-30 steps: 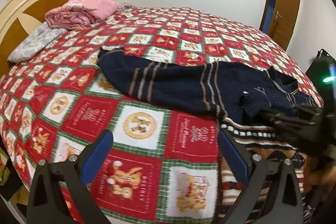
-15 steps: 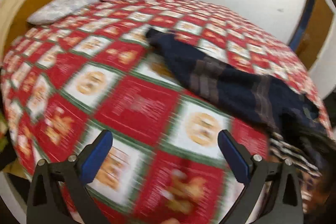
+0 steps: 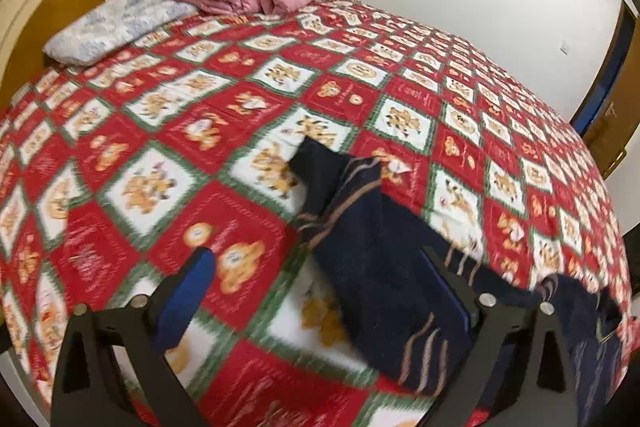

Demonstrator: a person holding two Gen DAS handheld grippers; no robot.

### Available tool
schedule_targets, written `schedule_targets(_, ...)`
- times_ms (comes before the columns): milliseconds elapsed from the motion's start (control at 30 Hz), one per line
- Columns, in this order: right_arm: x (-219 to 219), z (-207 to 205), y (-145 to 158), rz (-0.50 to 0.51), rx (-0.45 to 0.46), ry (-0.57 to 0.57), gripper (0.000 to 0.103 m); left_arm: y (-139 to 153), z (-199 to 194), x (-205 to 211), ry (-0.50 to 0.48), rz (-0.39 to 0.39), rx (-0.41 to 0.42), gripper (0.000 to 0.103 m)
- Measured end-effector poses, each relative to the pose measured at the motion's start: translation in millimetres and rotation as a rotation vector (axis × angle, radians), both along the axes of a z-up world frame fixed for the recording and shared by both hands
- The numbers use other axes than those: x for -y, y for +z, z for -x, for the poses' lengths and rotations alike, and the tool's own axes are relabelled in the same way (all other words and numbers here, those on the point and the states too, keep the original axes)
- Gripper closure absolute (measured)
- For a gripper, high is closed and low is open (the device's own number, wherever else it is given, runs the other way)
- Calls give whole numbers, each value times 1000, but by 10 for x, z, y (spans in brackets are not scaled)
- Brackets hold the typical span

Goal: Fold small clothes

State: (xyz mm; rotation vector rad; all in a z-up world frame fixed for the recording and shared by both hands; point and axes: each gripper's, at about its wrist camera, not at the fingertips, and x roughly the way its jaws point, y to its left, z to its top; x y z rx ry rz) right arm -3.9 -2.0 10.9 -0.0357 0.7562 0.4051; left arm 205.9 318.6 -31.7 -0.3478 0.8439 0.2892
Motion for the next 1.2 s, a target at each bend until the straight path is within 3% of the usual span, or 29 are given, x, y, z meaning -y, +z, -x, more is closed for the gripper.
schedule_targets(267,24,22,-160,-21,-66,1,67,-242,-128,74,15,155,-30,7)
schedule_targets(467,73,27,-161,-34,-59,-16,67,-291,-132,7,48,169,-18,10)
schedule_targets(567,144,8,-178,-54,-67,-49,67,-305,-202,49,13,142,-23,26)
schedule_targets(633,181,2,-209,-58,-80,-65,67,-326,-265,51,4,153,-21,43)
schedule_targets(667,192,-1,-221,-60,-86,-68,67,-346,-287,42,11,179,-16,49)
schedule_targets(800,230,-12,-258,-66,-109,-83,67,-429,-321,-23,28,306,18,90)
schedule_targets(900,275,9,-237,-71,-104,-93,67,-394,-283,-71,46,334,63,94)
schedule_targets(1067,464,85,-163,-80,-79,-141,67,-66,-205,-166,49,348,143,96)
schedule_targets(1200,655,128,-155,-105,-82,-197,67,378,-127,63,-32,273,218,96)
